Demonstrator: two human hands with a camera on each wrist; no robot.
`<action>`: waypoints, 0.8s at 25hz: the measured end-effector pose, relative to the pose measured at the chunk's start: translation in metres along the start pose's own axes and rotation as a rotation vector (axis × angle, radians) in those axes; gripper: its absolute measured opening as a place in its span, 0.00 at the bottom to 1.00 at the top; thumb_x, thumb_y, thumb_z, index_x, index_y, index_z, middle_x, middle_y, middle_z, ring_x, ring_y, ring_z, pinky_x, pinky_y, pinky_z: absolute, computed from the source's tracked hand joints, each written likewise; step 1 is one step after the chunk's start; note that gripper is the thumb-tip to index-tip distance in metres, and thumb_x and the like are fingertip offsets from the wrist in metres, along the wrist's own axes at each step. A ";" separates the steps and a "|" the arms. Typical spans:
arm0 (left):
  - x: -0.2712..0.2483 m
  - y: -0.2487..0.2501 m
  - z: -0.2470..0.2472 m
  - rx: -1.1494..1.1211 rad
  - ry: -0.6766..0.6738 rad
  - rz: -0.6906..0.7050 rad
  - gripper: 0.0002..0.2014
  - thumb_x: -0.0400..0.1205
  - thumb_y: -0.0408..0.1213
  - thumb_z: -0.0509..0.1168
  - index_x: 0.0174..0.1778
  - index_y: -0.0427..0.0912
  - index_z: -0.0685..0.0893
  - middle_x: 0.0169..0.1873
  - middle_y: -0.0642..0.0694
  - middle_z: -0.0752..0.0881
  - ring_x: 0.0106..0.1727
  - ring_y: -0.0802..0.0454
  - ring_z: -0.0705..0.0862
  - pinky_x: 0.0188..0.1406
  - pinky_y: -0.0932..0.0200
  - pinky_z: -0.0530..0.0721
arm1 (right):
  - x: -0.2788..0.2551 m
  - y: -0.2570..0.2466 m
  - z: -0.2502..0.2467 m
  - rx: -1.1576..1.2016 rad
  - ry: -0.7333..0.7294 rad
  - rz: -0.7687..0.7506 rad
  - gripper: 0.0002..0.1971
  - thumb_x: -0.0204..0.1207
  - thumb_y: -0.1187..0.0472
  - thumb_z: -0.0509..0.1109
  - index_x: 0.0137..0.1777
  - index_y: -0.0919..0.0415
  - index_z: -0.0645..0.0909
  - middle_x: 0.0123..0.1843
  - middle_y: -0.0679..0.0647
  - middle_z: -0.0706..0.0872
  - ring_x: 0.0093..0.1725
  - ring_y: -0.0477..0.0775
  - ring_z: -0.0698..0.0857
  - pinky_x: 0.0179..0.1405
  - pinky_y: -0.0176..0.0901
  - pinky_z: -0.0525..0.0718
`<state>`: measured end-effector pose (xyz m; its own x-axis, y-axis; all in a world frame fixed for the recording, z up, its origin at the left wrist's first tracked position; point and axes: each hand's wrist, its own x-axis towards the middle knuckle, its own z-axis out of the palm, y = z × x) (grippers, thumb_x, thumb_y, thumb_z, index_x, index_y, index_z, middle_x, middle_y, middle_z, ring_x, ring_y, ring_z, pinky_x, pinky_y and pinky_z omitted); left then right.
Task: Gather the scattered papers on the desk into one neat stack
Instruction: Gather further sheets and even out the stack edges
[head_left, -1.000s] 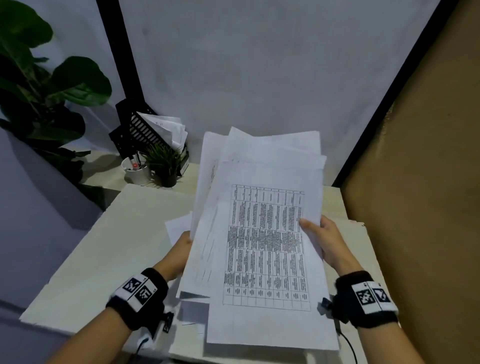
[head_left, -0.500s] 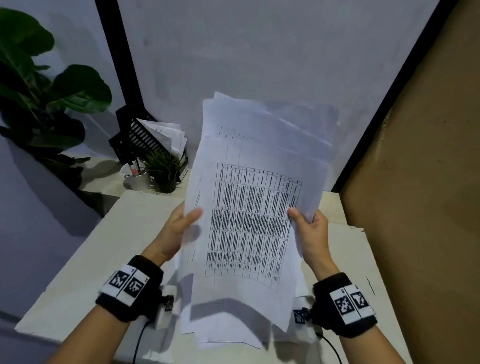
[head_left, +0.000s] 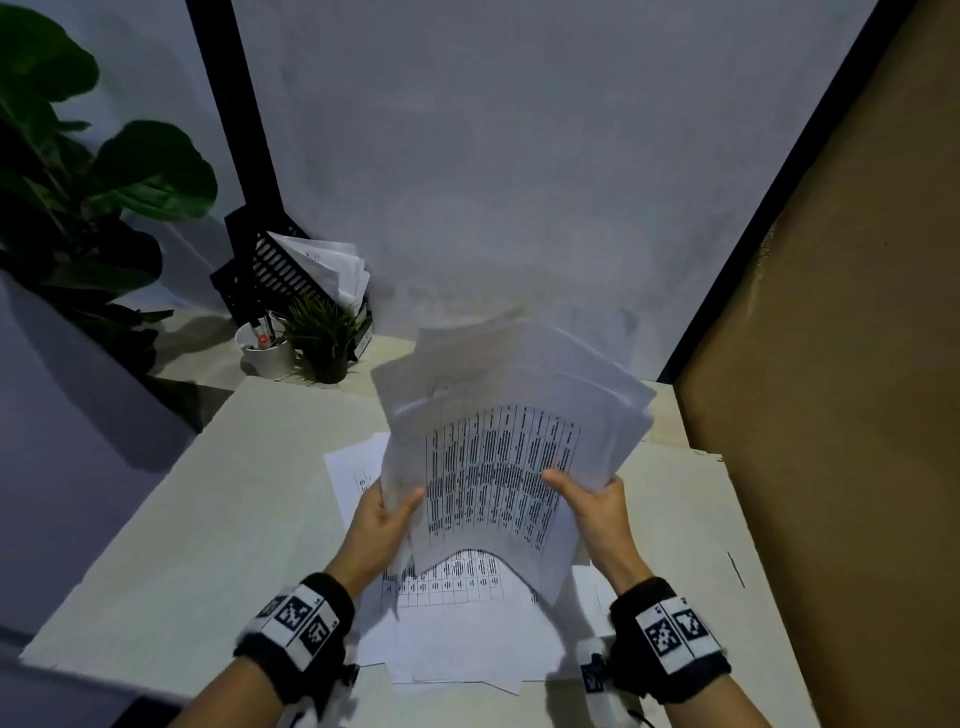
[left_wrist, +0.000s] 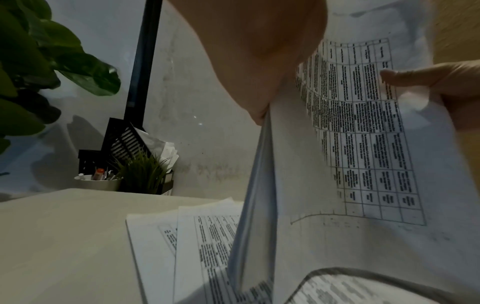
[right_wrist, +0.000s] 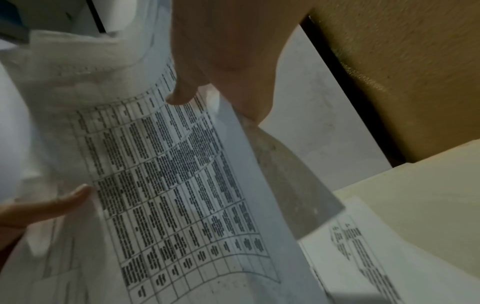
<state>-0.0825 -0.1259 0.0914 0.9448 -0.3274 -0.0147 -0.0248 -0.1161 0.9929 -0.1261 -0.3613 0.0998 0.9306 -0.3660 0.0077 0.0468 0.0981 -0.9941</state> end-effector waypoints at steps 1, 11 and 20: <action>-0.001 -0.001 0.001 0.001 -0.008 -0.025 0.19 0.70 0.59 0.65 0.55 0.60 0.76 0.46 0.79 0.85 0.53 0.75 0.82 0.55 0.72 0.81 | -0.001 0.003 0.000 -0.022 -0.026 0.018 0.16 0.58 0.55 0.81 0.45 0.53 0.83 0.37 0.45 0.92 0.41 0.42 0.90 0.39 0.32 0.86; 0.014 0.031 -0.016 -0.109 0.091 0.000 0.28 0.55 0.67 0.73 0.47 0.59 0.79 0.48 0.57 0.85 0.53 0.59 0.84 0.59 0.52 0.80 | 0.007 -0.023 0.015 -0.144 -0.127 -0.082 0.14 0.68 0.70 0.74 0.47 0.49 0.83 0.38 0.39 0.91 0.44 0.38 0.89 0.44 0.31 0.85; 0.022 0.058 -0.020 -0.190 0.018 0.184 0.36 0.49 0.68 0.75 0.49 0.52 0.81 0.42 0.52 0.88 0.45 0.57 0.87 0.42 0.64 0.87 | 0.012 -0.039 0.024 -0.054 -0.097 -0.121 0.29 0.47 0.44 0.83 0.50 0.49 0.82 0.42 0.41 0.91 0.47 0.43 0.89 0.45 0.35 0.87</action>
<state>-0.0565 -0.1206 0.1506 0.9357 -0.3099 0.1686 -0.1367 0.1222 0.9830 -0.1084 -0.3475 0.1412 0.9501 -0.2809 0.1353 0.1433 0.0081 -0.9896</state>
